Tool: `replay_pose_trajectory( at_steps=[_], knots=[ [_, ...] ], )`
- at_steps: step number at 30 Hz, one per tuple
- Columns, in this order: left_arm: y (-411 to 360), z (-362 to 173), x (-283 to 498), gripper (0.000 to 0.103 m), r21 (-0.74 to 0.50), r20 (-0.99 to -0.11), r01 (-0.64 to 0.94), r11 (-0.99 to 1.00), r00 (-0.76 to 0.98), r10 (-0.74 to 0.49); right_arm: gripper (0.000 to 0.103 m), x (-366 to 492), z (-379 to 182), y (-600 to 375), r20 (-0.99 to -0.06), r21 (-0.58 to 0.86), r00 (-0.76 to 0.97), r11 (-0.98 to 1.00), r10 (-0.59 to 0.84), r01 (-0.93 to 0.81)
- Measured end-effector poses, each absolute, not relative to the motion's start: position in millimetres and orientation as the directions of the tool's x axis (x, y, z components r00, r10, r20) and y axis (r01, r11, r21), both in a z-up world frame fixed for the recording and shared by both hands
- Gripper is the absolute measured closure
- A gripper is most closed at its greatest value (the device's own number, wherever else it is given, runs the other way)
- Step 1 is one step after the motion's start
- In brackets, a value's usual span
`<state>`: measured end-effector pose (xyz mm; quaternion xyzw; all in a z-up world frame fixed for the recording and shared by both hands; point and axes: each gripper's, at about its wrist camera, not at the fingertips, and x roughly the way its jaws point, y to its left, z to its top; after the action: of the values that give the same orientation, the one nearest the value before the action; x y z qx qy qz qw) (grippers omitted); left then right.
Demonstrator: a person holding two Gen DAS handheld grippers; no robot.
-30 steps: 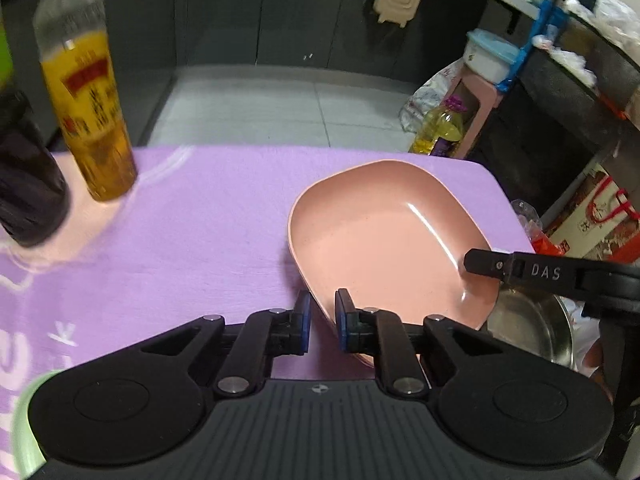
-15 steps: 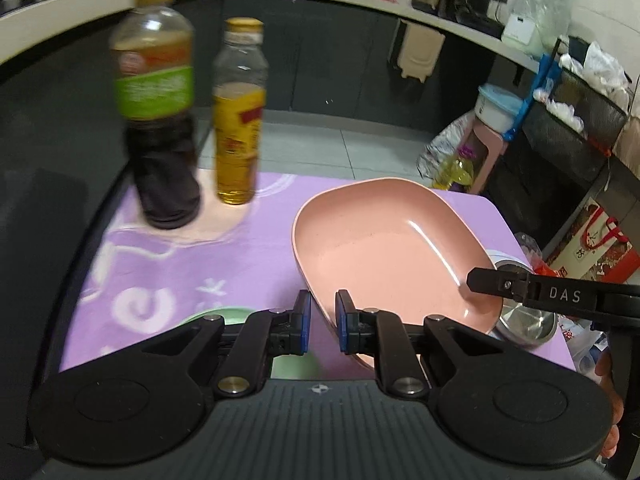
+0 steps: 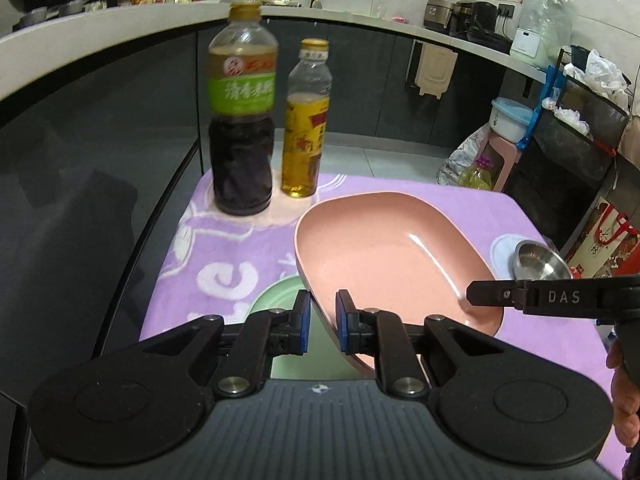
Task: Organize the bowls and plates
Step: 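Lift the pink dish with both tools and lower it onto the green plate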
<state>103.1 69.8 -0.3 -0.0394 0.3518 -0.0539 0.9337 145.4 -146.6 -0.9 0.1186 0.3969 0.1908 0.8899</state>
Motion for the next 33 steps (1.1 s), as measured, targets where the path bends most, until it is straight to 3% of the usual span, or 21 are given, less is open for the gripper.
replay_pose_trajectory(
  at_steps=[33],
  knots=[
    [103,-55,128,0.09,-0.127,-0.738,0.0,0.992,0.668,-0.094,0.091,163,-40,-92,-0.773,0.276,0.516,0.927,0.37,-0.253]
  ],
)
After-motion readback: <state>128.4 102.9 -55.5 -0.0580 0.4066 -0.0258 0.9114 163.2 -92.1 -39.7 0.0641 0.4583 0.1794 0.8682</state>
